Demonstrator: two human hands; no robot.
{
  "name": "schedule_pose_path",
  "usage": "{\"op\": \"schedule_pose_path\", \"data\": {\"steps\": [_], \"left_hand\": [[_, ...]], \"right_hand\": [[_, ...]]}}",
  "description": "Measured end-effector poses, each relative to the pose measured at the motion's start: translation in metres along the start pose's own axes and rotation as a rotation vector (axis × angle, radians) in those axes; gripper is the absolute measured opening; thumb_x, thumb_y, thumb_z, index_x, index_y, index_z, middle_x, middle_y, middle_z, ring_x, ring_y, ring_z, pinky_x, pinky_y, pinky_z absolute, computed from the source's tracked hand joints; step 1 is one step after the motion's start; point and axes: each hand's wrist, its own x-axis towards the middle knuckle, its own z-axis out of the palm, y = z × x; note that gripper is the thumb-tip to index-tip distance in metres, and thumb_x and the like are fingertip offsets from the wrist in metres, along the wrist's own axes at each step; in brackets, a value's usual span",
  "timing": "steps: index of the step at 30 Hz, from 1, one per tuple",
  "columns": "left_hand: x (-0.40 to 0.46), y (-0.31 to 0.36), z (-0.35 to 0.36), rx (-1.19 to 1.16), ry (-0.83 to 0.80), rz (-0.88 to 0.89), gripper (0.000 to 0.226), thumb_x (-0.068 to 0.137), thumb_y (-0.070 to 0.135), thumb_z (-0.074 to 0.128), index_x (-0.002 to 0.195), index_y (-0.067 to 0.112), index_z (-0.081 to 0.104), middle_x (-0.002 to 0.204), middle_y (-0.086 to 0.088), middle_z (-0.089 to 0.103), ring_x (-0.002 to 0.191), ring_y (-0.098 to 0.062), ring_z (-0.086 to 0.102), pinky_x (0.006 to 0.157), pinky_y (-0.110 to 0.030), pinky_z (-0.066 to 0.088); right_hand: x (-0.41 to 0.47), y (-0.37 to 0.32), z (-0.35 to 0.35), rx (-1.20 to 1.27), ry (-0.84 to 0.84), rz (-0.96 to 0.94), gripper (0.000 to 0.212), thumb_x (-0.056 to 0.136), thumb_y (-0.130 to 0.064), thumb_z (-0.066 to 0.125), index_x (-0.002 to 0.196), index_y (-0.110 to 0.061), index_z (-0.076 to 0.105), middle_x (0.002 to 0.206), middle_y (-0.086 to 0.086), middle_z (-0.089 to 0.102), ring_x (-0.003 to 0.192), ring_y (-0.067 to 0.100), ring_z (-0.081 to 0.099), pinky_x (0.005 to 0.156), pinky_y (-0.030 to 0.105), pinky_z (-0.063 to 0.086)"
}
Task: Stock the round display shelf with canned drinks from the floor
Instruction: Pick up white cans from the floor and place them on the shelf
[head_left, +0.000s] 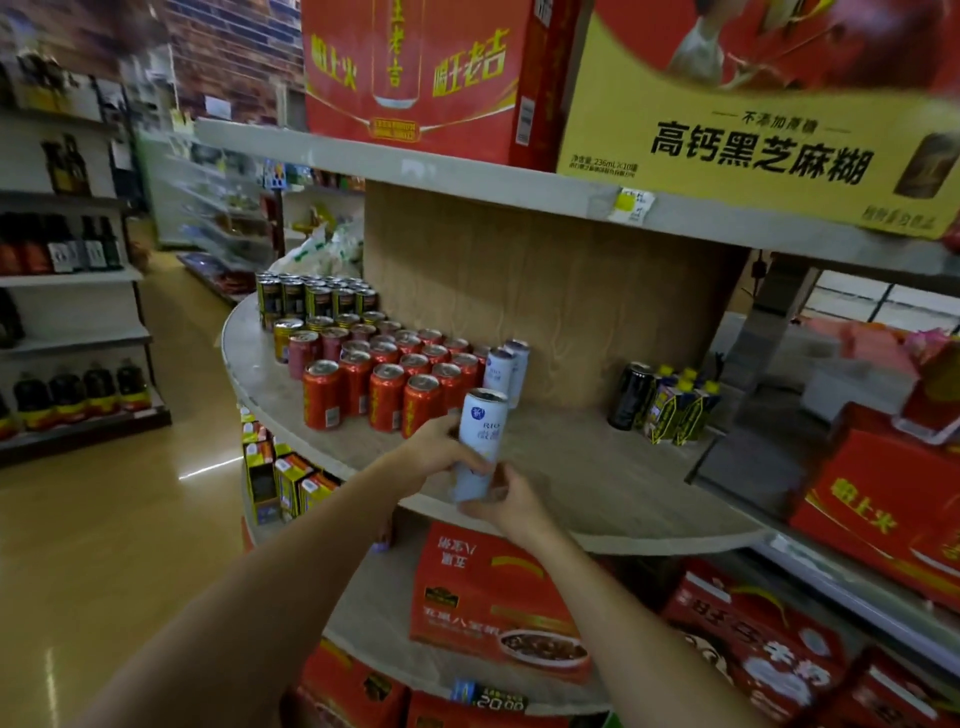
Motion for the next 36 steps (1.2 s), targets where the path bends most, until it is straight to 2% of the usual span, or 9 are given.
{"op": "schedule_pose_path", "data": {"steps": [5, 9, 13, 16, 20, 24, 29, 33, 36], "left_hand": [[0.039, 0.003, -0.017, 0.049, -0.061, 0.038, 0.061, 0.066, 0.003, 0.084, 0.119, 0.02, 0.059, 0.111, 0.0, 0.071, 0.104, -0.017, 0.066, 0.085, -0.037, 0.057], [0.076, 0.014, -0.039, 0.119, -0.038, 0.101, 0.042, 0.076, 0.013, 0.081, 0.112, 0.016, 0.061, 0.108, 0.001, 0.068, 0.101, -0.013, 0.064, 0.079, -0.024, 0.052], [0.119, 0.013, -0.057, 0.43, -0.019, 0.205, 0.032, 0.068, 0.022, 0.088, 0.09, 0.02, 0.065, 0.088, 0.007, 0.067, 0.092, -0.013, 0.064, 0.077, -0.025, 0.05], [0.145, 0.02, -0.066, 0.61, -0.038, 0.269, 0.033, 0.062, 0.026, 0.091, 0.084, 0.019, 0.067, 0.086, 0.003, 0.069, 0.086, -0.013, 0.065, 0.077, -0.027, 0.053], [0.175, 0.029, -0.074, 0.712, -0.084, 0.318, 0.032, 0.063, 0.026, 0.09, 0.071, 0.021, 0.059, 0.07, 0.009, 0.06, 0.07, -0.008, 0.058, 0.06, -0.016, 0.038], [0.209, 0.022, -0.076, 0.661, -0.105, 0.279, 0.035, 0.064, 0.022, 0.089, 0.086, 0.01, 0.065, 0.086, 0.0, 0.066, 0.087, -0.019, 0.064, 0.074, -0.028, 0.049], [0.238, 0.021, -0.077, 0.615, -0.107, 0.267, 0.036, 0.065, 0.019, 0.088, 0.096, 0.012, 0.071, 0.098, -0.003, 0.071, 0.094, -0.018, 0.065, 0.08, -0.026, 0.048], [0.252, 0.018, -0.075, 0.599, -0.118, 0.192, 0.044, 0.063, 0.02, 0.09, 0.102, 0.012, 0.069, 0.098, 0.0, 0.07, 0.091, -0.015, 0.063, 0.079, -0.025, 0.048], [0.256, 0.016, -0.071, 0.627, -0.089, 0.162, 0.052, 0.058, 0.024, 0.092, 0.102, 0.012, 0.069, 0.101, -0.002, 0.072, 0.096, -0.018, 0.066, 0.087, -0.033, 0.054]], "right_hand": [[0.045, -0.004, 0.002, 0.006, 0.16, 0.043, 0.05, 0.069, -0.016, 0.086, 0.108, -0.018, 0.055, 0.097, -0.006, 0.063, 0.087, 0.01, 0.062, 0.064, 0.016, 0.044], [0.077, 0.003, 0.01, -0.106, 0.255, 0.04, 0.04, 0.068, -0.016, 0.085, 0.091, -0.027, 0.053, 0.095, -0.004, 0.064, 0.092, 0.016, 0.065, 0.077, 0.029, 0.052], [0.108, 0.009, 0.026, -0.163, 0.319, 0.091, 0.056, 0.063, -0.016, 0.089, 0.109, -0.016, 0.056, 0.109, 0.004, 0.066, 0.101, 0.021, 0.064, 0.085, 0.035, 0.053], [0.136, 0.008, 0.033, -0.174, 0.372, 0.149, 0.063, 0.063, -0.018, 0.089, 0.117, -0.012, 0.057, 0.114, 0.004, 0.066, 0.106, 0.022, 0.064, 0.085, 0.03, 0.05], [0.175, 0.01, 0.031, -0.187, 0.398, 0.194, 0.064, 0.062, -0.016, 0.091, 0.117, -0.007, 0.061, 0.116, 0.008, 0.067, 0.106, 0.023, 0.064, 0.089, 0.032, 0.052], [0.21, 0.013, 0.028, -0.226, 0.438, 0.234, 0.04, 0.076, -0.016, 0.082, 0.111, -0.007, 0.065, 0.111, 0.01, 0.067, 0.103, 0.024, 0.064, 0.079, 0.027, 0.049], [0.245, 0.017, 0.018, -0.295, 0.469, 0.29, 0.022, 0.093, -0.019, 0.065, 0.112, -0.008, 0.066, 0.115, 0.008, 0.067, 0.105, 0.02, 0.063, 0.068, 0.013, 0.036], [0.255, 0.017, 0.016, -0.293, 0.488, 0.384, 0.028, 0.086, -0.017, 0.072, 0.111, -0.006, 0.065, 0.11, 0.01, 0.067, 0.105, 0.024, 0.064, 0.078, 0.025, 0.046], [0.259, 0.015, 0.02, -0.2, 0.477, 0.427, 0.028, 0.084, -0.015, 0.073, 0.108, -0.005, 0.065, 0.103, 0.008, 0.064, 0.102, 0.027, 0.063, 0.082, 0.031, 0.05]]}}
